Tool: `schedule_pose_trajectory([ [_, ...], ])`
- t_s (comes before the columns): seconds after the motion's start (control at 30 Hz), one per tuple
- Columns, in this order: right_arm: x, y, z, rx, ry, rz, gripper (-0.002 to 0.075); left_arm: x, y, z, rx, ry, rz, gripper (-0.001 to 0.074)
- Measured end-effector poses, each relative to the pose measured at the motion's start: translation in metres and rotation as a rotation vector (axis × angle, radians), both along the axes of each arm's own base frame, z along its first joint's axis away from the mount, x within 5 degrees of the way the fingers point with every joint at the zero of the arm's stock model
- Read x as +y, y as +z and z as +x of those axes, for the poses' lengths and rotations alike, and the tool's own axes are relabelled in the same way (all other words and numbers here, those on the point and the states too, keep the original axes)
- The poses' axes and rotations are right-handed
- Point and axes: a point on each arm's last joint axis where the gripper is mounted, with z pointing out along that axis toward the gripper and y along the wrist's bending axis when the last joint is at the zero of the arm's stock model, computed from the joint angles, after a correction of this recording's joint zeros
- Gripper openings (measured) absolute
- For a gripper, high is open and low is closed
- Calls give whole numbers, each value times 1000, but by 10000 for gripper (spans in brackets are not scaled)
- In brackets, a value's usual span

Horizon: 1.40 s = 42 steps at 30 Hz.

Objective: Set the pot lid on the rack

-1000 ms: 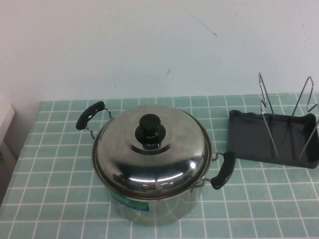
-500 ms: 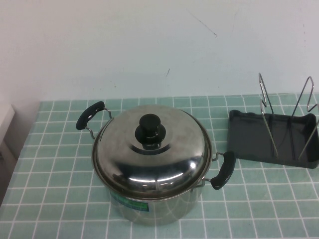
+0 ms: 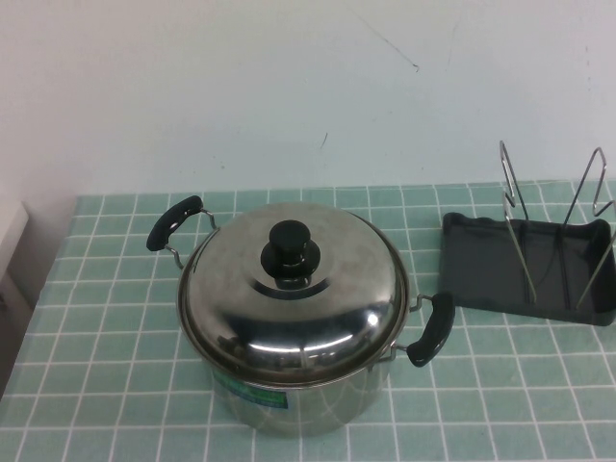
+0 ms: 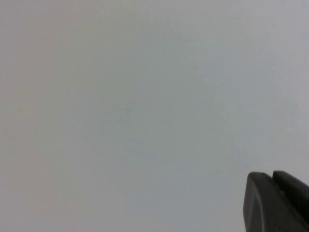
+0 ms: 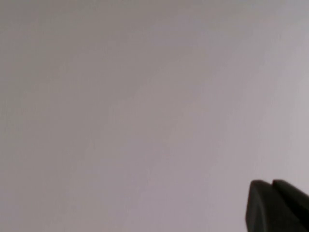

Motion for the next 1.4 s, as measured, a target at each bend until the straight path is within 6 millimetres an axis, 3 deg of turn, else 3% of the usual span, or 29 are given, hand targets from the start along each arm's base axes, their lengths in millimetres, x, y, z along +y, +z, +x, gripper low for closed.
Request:
schedule_pose_trajectory([
  [0.1,-2,4,-4,-66,-1,23,-1,-3,7,-5,-84,-54,-26,-3],
  [0.2,-2,2,-2,-30,1,32,-1,-1,10,-6,-78,-110,-172,-3],
  [0.47,2,16,6,588,40,46,-2,17,22,1,378,17,-587,-3],
  [0.63,2,8,16,851,20,-11,-1,12,27,18,616,-3,-740,-3],
  [0.7,3,5,19,895,27,-5,-1,6,27,30,667,-48,-744,-3],
  [0.87,3,2,24,939,20,-55,-1,-14,37,60,599,-214,-663,-3],
  [1.1,5,4,24,929,42,-66,-2,-61,38,99,538,-441,-453,9],
  [1.23,7,2,24,929,68,-62,-2,-87,31,125,604,-492,-377,123],
  [1.4,10,0,25,931,105,-70,-2,-115,21,158,629,-526,-224,460],
])
